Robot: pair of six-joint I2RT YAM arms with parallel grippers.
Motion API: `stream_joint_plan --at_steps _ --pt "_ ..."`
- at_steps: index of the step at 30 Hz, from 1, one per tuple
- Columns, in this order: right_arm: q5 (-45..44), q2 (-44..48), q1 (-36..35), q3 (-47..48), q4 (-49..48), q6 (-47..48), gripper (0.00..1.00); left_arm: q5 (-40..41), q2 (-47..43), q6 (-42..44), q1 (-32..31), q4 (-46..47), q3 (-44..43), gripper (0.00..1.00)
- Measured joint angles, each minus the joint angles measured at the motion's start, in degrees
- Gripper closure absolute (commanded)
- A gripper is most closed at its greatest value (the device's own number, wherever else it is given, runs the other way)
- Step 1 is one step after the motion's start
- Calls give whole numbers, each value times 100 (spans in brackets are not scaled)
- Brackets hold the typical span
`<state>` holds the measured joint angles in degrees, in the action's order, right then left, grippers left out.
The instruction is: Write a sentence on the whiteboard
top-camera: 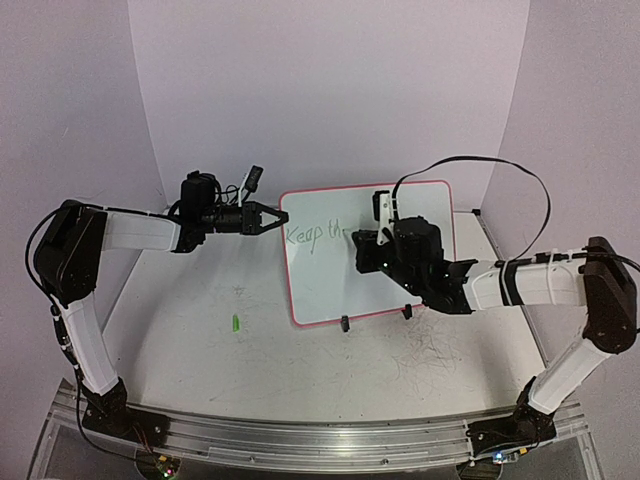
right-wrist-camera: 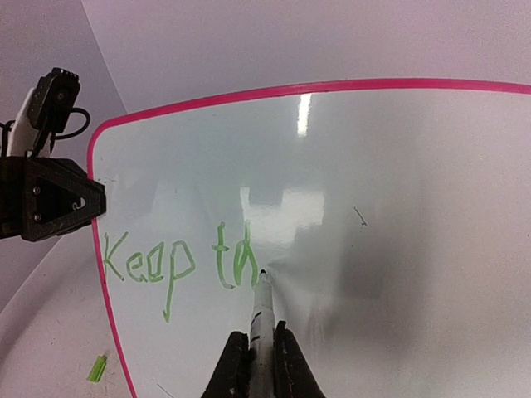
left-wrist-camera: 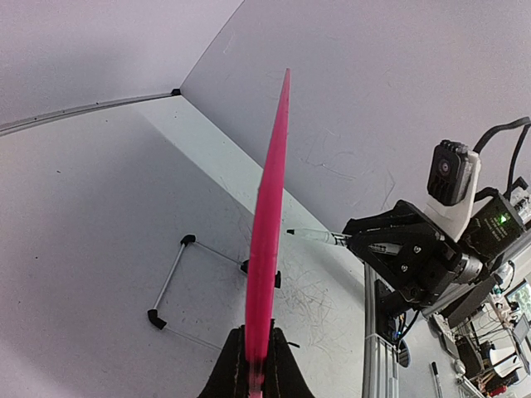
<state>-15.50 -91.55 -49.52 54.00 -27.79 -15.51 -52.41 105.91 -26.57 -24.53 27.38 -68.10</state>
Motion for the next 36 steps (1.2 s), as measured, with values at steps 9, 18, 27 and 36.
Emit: stream_joint_plan --at_steps 9,18,27,36 --pt "5 -112 98 0 -31 -2 100 8 0 0 0 -2 0 100" --pt "-101 -131 106 0 -133 -4 100 5 0 0 0 -6 0 100" --pt "-156 -131 114 2 -158 6 100 5 0 0 0 -7 0 100" --pt "-101 -198 155 153 -195 130 100 5 -7 0 0 -10 0 100"
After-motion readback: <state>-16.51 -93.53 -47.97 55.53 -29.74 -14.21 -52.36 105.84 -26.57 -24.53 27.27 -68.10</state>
